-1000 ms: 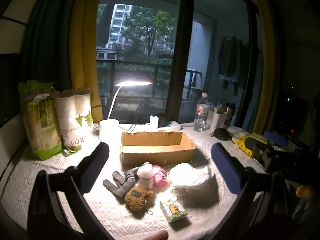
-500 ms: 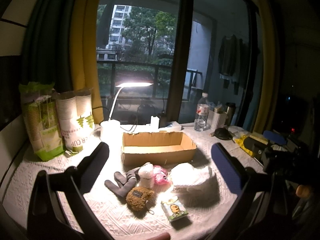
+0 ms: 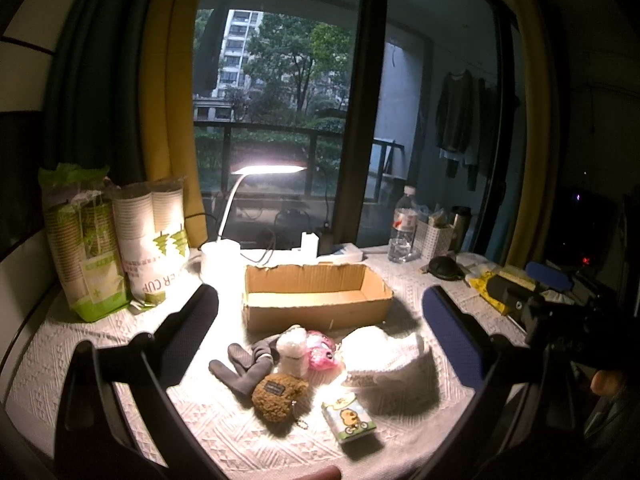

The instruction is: Organize soft objects

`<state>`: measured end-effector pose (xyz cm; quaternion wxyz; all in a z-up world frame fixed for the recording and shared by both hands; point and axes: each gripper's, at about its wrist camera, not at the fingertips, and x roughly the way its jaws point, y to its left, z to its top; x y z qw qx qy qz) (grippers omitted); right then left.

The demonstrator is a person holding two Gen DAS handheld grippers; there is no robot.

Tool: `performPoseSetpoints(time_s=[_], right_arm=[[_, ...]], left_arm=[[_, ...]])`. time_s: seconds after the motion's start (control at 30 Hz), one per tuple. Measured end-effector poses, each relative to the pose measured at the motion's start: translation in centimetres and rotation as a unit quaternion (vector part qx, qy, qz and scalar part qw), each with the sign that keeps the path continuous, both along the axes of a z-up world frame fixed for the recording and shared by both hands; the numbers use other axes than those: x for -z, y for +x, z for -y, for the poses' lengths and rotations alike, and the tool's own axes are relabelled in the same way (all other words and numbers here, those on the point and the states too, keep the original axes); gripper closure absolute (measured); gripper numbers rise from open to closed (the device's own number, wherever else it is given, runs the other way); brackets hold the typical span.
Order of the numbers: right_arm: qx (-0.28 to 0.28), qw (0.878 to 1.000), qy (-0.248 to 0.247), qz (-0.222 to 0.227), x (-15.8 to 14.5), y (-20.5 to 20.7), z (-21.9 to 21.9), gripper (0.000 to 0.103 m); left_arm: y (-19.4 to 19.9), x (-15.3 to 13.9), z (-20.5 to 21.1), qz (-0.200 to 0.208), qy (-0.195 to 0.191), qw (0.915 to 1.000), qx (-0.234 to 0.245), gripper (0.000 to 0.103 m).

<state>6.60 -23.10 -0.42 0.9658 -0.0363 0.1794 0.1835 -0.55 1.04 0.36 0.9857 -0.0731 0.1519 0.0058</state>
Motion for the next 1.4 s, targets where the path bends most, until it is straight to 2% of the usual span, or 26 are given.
performPoseSetpoints(time_s=[1.4], right_arm=[[-0.002, 1.000, 0.000, -0.003, 0.42, 0.12, -0.19, 0.015]], left_arm=[[0.37, 0.39, -0.14, -0.008, -0.003, 1.0000, 0.001, 0.000]])
